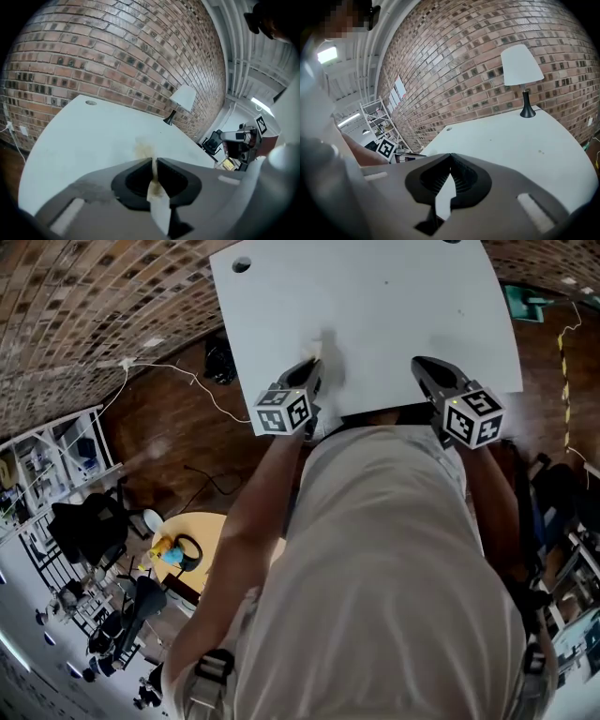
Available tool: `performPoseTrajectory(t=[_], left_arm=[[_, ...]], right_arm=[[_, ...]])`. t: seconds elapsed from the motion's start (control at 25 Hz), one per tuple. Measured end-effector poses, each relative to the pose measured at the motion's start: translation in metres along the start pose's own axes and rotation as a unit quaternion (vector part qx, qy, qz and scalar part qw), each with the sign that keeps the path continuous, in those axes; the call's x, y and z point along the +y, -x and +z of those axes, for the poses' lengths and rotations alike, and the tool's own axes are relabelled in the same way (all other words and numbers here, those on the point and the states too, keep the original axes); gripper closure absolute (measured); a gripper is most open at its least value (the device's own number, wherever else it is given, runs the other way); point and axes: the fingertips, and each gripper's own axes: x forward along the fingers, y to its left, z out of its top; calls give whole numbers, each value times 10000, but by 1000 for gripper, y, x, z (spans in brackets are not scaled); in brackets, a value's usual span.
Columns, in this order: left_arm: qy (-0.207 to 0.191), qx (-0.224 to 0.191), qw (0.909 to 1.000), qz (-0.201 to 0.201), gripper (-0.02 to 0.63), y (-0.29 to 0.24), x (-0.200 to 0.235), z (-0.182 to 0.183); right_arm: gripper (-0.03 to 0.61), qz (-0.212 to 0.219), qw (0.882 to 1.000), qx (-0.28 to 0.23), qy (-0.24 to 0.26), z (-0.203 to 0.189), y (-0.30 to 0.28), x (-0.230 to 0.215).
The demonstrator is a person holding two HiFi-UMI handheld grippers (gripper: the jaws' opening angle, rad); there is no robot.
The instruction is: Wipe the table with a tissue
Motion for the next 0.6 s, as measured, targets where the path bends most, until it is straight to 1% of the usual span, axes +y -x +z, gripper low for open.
performPoseTrajectory(t=[0.16,0.28,0.36,0.48,0.6], left_arm=[[105,10,9993,362,574,-8,8,7],[149,36,9984,552,574,-24,3,16],[60,85,9982,588,574,-44,-9,26],[-226,208,9977,604,574,-72,-23,39],[-311,284,9962,759,572,-94,-34,49]], right_arm=[[571,130,9999,79,-40,4,0,-17],[571,248,9995,182,-81,7,4,-34],[571,327,9992,223,-83,12,9,-53],[571,387,9989,229,-116,19,15,-74],[571,441,9986,243,-179,23,22,-92]])
